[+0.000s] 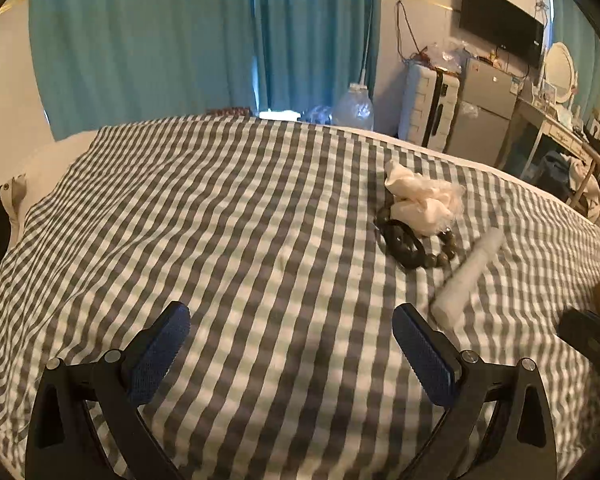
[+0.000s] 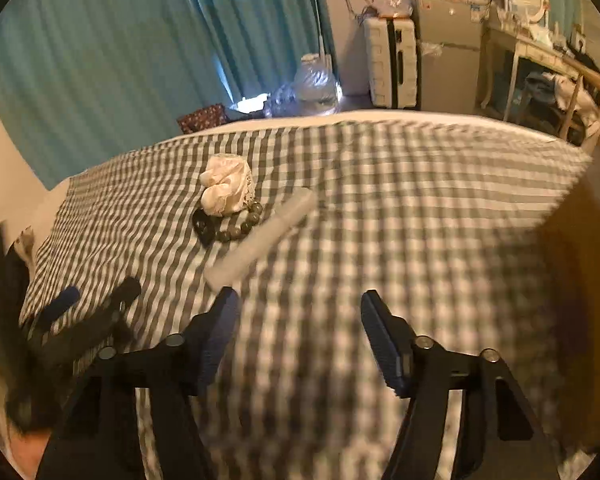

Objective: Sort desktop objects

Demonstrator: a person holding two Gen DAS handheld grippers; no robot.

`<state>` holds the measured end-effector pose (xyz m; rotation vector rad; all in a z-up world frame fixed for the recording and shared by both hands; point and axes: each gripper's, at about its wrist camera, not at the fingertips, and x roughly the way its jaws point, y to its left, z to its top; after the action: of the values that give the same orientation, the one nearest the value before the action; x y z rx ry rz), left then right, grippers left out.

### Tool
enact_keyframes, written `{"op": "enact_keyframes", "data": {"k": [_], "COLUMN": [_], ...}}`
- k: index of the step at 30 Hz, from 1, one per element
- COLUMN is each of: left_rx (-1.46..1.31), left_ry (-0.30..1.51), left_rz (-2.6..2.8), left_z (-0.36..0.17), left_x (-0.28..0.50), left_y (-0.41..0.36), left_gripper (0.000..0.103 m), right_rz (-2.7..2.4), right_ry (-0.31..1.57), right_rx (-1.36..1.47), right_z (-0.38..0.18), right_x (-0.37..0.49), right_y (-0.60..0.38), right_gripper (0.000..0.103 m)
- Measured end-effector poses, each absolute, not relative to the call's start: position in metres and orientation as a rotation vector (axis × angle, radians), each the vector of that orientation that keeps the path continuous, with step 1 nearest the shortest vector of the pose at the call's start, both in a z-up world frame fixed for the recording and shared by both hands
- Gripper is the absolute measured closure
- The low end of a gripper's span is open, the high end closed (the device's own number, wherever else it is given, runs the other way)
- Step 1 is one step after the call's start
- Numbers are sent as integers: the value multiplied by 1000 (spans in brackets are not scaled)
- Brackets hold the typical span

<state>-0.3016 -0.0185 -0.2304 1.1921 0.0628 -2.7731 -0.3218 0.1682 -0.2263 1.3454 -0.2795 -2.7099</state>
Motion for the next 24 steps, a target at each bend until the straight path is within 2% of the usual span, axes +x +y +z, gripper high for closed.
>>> {"op": "enact_keyframes", "data": {"k": [8, 9, 10, 11, 12, 15, 20, 24], "left_rx": [1157, 1150, 1139, 1135, 1140, 1157, 1152, 1143], "left_ry": [95, 88, 70, 48, 21, 27, 187, 64], "left_rz": [-2803, -2809, -2822, -2839, -2854, -2937, -3018, -3003], "left_z": [-238, -238, -239, -239, -239, -236, -237, -247], "left_x": [-322, -323, -325, -326, -327, -335, -360, -385], "left_y": [-34, -34, -32, -28, -23, -11, 3, 15], "left_gripper": [0, 0, 0, 0, 0, 0, 0, 0], "right_rz": [-2685, -2703, -2693, -2691, -2697, -2695, -2675, -2627], "right_ry": [-373, -324, -253, -215, -180, -141, -181, -190], "right_rx": [1403, 1384, 1381, 1367, 1336, 1271, 1275, 1332], "right_z": [-276, -276, -277, -276, -272, -264, -261, -271], "right_x": [-398, -399, -399, -396, -390, -365, -322, -295], "right_y": [136, 132, 125, 123, 123, 134, 167, 182], "right_gripper": [55, 75, 89, 90, 96, 96, 96, 95]}}
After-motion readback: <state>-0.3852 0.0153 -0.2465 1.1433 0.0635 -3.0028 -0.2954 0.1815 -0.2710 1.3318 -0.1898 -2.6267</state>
